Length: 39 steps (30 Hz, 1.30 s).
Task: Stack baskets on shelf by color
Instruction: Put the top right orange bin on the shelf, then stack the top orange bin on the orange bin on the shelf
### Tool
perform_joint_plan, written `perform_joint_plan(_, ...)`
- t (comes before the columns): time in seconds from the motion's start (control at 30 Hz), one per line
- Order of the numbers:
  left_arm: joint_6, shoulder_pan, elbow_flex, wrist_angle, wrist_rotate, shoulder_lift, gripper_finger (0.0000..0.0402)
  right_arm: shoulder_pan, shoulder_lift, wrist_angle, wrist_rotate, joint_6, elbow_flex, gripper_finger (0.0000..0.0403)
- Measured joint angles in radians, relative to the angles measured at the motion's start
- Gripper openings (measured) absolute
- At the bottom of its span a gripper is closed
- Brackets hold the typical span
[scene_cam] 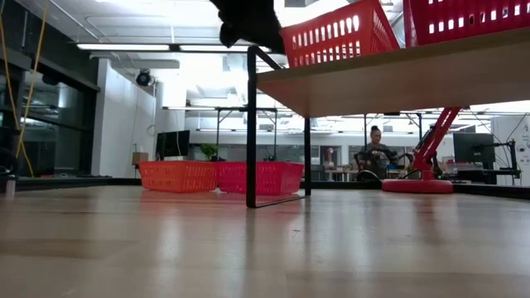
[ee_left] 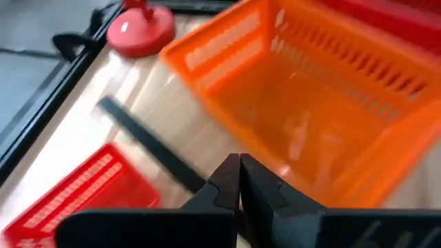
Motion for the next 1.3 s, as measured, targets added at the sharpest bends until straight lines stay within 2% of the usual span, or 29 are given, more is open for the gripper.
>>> perform_joint_plan(0.17,-0.015,0.001,0.0,-0.043,-0.009,0.0,0.0,0.0,0.0,0.0,0.0,0.0,0.0,0.0)
perform_joint_plan(0.43,-0.052,-0.024,0.0,-0.052,0.094,0.0,0.0,0.0,0.0,0.0,0.0,0.0,0.0,0.0)
perform_joint_plan(0.87,-0.097,-0.088,0.0,-0.09,0.1,-0.012,0.0,0.0,0.0,0.0,0.0,0.0,0.0,0.0)
perform_joint_plan(1.03,-0.097,-0.059,-0.002,-0.197,0.075,-0.124,0.0,0.0,0.0,0.0,0.0,0.0,0.001,0.0)
perform_joint_plan(1.3,-0.002,0.029,-0.001,-0.282,-0.097,-0.347,0.0,-0.001,0.0,0.002,0.0,0.003,0.001,0.0)
